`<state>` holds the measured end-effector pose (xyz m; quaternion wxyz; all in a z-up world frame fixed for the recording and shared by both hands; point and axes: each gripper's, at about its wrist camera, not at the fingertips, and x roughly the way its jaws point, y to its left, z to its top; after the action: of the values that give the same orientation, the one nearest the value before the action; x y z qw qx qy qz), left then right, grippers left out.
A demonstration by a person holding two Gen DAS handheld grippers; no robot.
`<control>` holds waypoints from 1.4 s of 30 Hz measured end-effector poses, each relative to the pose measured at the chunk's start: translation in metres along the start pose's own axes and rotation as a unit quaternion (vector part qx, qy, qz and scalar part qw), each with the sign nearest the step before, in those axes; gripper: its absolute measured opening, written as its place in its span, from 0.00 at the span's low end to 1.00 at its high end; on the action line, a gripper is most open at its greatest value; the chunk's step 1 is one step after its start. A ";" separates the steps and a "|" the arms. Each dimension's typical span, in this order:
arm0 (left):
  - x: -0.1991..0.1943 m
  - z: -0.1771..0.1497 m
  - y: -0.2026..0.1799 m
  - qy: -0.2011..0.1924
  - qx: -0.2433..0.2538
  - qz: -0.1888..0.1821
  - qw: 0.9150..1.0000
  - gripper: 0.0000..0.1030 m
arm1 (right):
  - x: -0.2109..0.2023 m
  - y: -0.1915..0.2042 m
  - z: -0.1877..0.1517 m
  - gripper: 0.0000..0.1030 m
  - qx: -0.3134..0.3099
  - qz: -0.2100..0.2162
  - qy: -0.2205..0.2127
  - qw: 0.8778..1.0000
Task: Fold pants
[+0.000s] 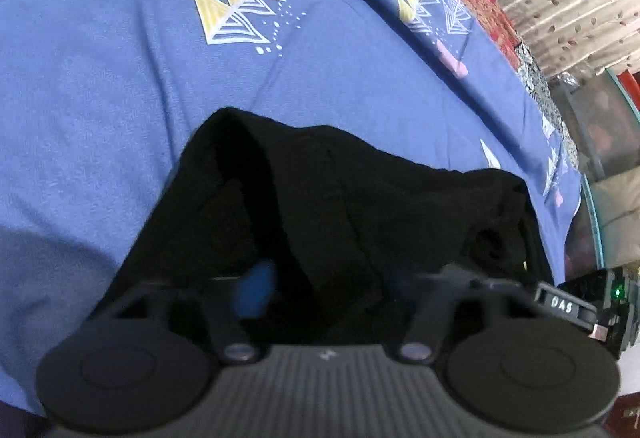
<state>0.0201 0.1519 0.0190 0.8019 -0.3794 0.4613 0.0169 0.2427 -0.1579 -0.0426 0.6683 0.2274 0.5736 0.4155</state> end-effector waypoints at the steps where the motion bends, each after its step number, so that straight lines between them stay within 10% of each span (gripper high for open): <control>1: 0.003 -0.001 0.001 0.006 -0.004 -0.007 1.000 0.21 | 0.003 0.005 -0.001 0.12 -0.006 0.009 0.009 1.000; 6: -0.015 -0.003 -0.010 -0.037 0.047 -0.011 0.998 0.22 | -0.011 0.032 0.009 0.07 -0.028 0.038 -0.018 0.999; 10: -0.050 -0.003 -0.018 -0.118 0.102 0.011 0.988 0.70 | -0.017 0.045 0.033 0.07 -0.018 0.066 -0.040 0.997; 15: -0.083 -0.015 -0.040 -0.205 0.228 0.060 0.950 0.89 | -0.004 0.054 0.055 0.07 -0.011 0.067 -0.058 0.996; 24: -0.044 -0.036 -0.089 -0.207 0.381 0.101 0.896 0.91 | -0.009 0.065 0.067 0.07 -0.033 0.069 -0.059 0.995; 27: -0.016 -0.032 -0.099 -0.212 0.415 0.132 0.875 0.81 | -0.015 0.066 0.065 0.07 -0.042 0.074 -0.058 0.995; 29: 0.005 -0.030 -0.103 -0.200 0.441 0.157 0.861 0.36 | -0.016 0.068 0.065 0.07 -0.042 0.079 -0.060 0.994; 32: 0.027 -0.022 -0.106 -0.192 0.456 0.185 0.849 0.14 | -0.014 0.075 0.069 0.07 -0.044 0.077 -0.064 0.994; 35: 0.022 0.007 -0.103 -0.220 0.418 0.201 0.858 0.12 | -0.007 0.086 0.087 0.07 -0.061 0.063 -0.072 0.994; 38: 0.007 0.059 -0.088 -0.229 0.322 0.186 0.900 0.14 | 0.011 0.103 0.114 0.13 -0.091 0.050 -0.086 0.991; 39: 0.011 0.081 -0.079 -0.219 0.282 0.193 0.914 0.17 | 0.016 0.105 0.119 0.22 -0.099 0.041 -0.093 0.990; 40: 0.020 0.098 -0.070 -0.201 0.254 0.202 0.924 0.28 | 0.024 0.103 0.125 0.51 -0.107 0.025 -0.094 0.989; 42: 0.037 0.121 -0.046 -0.159 0.190 0.222 0.943 0.41 | 0.032 0.095 0.126 0.62 -0.102 -0.009 -0.097 0.990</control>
<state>0.1468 0.1830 0.0528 0.8981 -0.1001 0.3946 0.1662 0.3351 -0.0574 0.0431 0.7440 0.1923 0.4631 0.4416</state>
